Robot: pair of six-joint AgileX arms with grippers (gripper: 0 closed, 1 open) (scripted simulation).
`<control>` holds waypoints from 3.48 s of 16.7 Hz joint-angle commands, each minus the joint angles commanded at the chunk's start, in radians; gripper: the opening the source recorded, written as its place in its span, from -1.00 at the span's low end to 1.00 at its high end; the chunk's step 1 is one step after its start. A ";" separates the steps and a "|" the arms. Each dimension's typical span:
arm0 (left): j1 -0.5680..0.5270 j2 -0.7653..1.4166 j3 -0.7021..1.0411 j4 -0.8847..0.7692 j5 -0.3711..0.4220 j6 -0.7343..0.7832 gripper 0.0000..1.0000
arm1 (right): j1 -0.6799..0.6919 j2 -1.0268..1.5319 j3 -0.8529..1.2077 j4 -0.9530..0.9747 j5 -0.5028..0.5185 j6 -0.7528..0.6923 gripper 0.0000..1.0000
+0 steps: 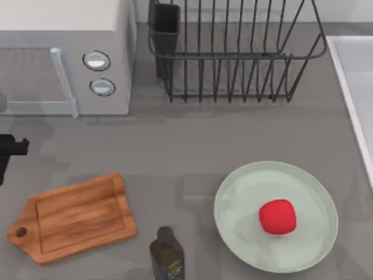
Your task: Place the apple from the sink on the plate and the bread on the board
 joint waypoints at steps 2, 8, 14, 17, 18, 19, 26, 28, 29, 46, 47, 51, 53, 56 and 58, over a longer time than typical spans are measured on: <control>-0.052 -0.006 -0.014 0.011 0.001 -0.253 -1.00 | 0.000 0.000 0.000 0.000 0.000 0.000 1.00; -0.200 -0.018 -0.053 0.041 0.005 -1.022 -1.00 | 0.000 0.000 0.000 0.000 0.000 0.000 1.00; -0.307 -0.019 -0.079 0.068 0.010 -1.664 -1.00 | 0.000 0.000 0.000 0.000 0.000 0.000 1.00; -0.340 -0.015 -0.086 0.076 0.012 -1.872 -1.00 | 0.000 0.000 0.000 0.000 0.000 0.000 1.00; -0.348 -0.013 -0.087 0.078 0.013 -1.920 -1.00 | 0.000 0.000 0.000 0.000 0.000 0.000 1.00; -0.354 -0.012 -0.087 0.079 0.013 -1.959 -1.00 | 0.000 0.000 0.000 0.000 0.000 0.000 1.00; -0.361 -0.010 -0.088 0.079 0.013 -2.006 -1.00 | 0.000 0.000 0.000 0.000 0.000 0.000 1.00; -0.357 -0.012 -0.086 0.079 0.013 -2.003 -1.00 | 0.000 0.000 0.000 0.000 0.000 0.000 1.00; -0.357 -0.012 -0.087 0.083 0.013 -2.003 -1.00 | 0.000 0.000 0.000 0.000 0.000 0.000 1.00; -0.365 0.068 -0.200 0.269 0.013 -2.009 -1.00 | 0.000 0.000 0.000 0.000 0.000 0.000 1.00; -0.365 0.068 -0.200 0.269 0.013 -2.009 -1.00 | 0.000 0.000 0.000 0.000 0.000 0.000 1.00; -0.365 0.068 -0.200 0.269 0.013 -2.009 -0.70 | 0.000 0.000 0.000 0.000 0.000 0.000 1.00; -0.365 0.068 -0.200 0.269 0.013 -2.009 -0.40 | 0.000 0.000 0.000 0.000 0.000 0.000 1.00; -0.365 0.068 -0.200 0.269 0.013 -2.009 0.06 | 0.000 0.000 0.000 0.000 0.000 0.000 1.00; -0.365 0.068 -0.200 0.269 0.013 -2.009 0.36 | 0.000 0.000 0.000 0.000 0.000 0.000 1.00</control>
